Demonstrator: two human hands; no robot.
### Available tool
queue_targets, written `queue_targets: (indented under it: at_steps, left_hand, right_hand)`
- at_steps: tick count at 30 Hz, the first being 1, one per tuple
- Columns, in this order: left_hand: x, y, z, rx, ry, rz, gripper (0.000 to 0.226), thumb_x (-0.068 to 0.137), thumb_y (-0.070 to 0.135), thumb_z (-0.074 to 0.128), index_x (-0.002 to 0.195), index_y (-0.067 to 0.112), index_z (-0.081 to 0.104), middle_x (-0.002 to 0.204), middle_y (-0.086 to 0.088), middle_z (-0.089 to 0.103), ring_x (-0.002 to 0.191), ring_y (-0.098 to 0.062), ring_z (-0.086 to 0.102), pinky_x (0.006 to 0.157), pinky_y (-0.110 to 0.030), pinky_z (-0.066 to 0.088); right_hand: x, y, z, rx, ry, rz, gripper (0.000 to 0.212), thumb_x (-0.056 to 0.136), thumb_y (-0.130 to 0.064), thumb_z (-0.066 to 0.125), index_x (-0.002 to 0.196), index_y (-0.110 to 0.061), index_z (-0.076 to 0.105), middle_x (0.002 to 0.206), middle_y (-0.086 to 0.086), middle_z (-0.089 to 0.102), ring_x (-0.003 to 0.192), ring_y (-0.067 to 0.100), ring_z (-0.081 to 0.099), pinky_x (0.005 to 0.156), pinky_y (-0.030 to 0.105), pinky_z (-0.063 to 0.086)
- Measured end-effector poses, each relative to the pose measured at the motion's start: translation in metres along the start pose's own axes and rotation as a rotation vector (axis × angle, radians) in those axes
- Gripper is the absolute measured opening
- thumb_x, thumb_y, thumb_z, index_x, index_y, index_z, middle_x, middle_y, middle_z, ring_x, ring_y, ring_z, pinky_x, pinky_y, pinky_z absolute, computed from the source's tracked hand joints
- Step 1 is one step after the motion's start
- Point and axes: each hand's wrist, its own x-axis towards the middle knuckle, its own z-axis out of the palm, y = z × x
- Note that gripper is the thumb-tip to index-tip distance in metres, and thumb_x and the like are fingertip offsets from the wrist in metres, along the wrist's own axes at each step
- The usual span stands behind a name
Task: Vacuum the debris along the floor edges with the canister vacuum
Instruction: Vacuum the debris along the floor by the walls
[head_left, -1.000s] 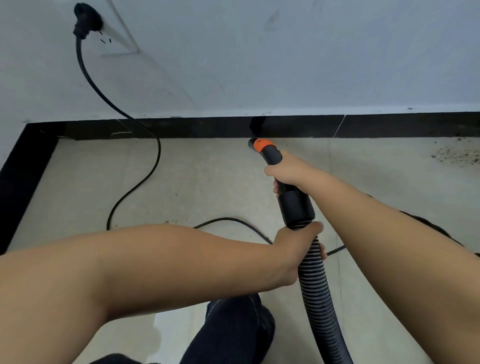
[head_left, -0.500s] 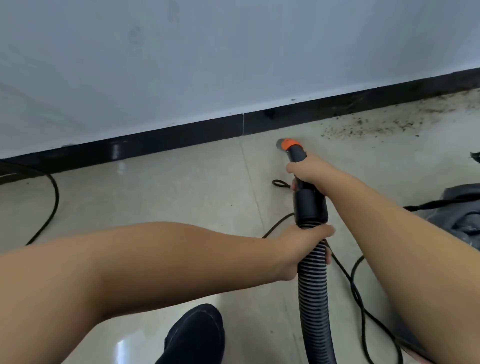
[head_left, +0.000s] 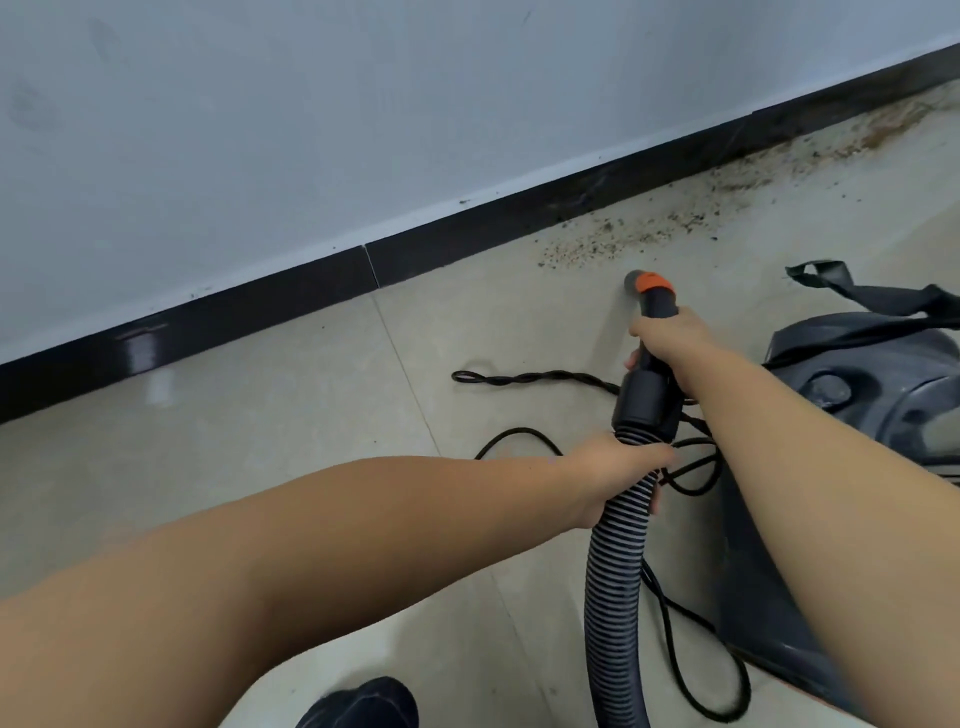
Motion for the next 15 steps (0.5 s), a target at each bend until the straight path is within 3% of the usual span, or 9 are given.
queue_targets:
  at_steps: [6,10,15]
  left_hand:
    - [0.025,0.026,0.007,0.021,0.006,0.012,0.018,0.091,0.022,0.062,0.087,0.009,0.050,0.063,-0.007,0.053,0.046,-0.014,0.052,0.045,-0.020,0.047]
    - [0.042,0.041,0.009,-0.005,0.008,0.026,0.019,0.090,0.020,0.063,0.096,0.007,0.050,0.064,-0.007,0.053,0.050,-0.017,0.052,0.046,-0.022,0.047]
    - [0.050,0.050,0.009,-0.046,0.010,0.036,0.018,0.090,0.021,0.064,0.087,0.010,0.050,0.063,-0.008,0.053,0.050,-0.017,0.050,0.050,-0.024,0.045]
  right_hand:
    - [0.029,-0.012,-0.018,0.033,0.064,0.004,0.049,0.091,-0.010,0.054,0.135,-0.006,0.034,0.112,0.025,0.062,0.041,0.020,0.059,0.034,0.021,0.044]
    - [0.048,-0.021,-0.028,0.050,0.082,0.018,0.049,0.092,-0.009,0.052,0.136,-0.006,0.031,0.114,0.025,0.061,0.042,0.020,0.059,0.037,0.024,0.046]
    - [0.057,-0.032,-0.029,0.030,0.046,-0.005,0.047,0.091,-0.011,0.053,0.134,-0.007,0.033,0.103,0.023,0.060,0.046,0.020,0.058,0.036,0.022,0.046]
